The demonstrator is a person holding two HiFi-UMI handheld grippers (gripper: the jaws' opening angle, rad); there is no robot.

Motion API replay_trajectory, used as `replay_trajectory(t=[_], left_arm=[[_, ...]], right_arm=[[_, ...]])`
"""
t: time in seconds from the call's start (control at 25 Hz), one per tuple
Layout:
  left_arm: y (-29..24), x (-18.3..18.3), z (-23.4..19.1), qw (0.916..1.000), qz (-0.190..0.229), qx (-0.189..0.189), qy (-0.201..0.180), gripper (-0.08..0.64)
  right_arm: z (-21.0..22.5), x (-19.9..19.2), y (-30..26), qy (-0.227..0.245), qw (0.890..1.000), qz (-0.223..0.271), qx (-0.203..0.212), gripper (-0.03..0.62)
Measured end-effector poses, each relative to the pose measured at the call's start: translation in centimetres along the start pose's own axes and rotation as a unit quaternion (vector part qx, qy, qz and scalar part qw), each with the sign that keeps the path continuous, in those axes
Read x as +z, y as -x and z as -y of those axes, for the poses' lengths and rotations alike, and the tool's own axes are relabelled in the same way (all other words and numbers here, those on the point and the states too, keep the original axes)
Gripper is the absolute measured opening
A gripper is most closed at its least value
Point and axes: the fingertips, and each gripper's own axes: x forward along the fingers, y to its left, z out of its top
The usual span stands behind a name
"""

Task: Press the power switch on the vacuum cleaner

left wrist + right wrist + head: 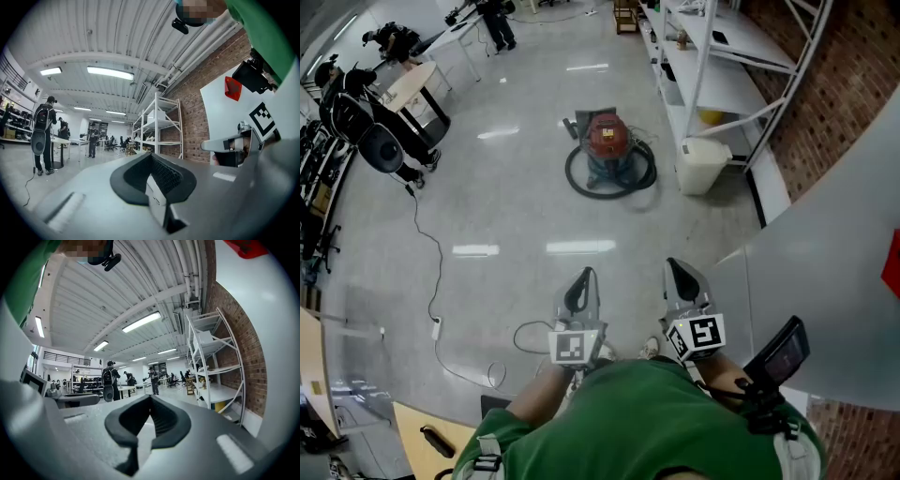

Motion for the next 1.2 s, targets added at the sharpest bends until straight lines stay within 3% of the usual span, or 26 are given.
replay_trajectory(t=[0.52,1.2], left_arm=[[-1.1,0.0,1.5,0.9998,-0.009,0.015,0.000,0.008],[-2.4,-1.0,2.6,0.9980,0.009,0.058,-0.022,0.008]], right_arm=[[2.2,0.1,0.3,-0.009,1.000,0.002,0.010,0.003],[6.1,-0.5,-0.2,-0.014,1.000,0.001,0.028,0.003]])
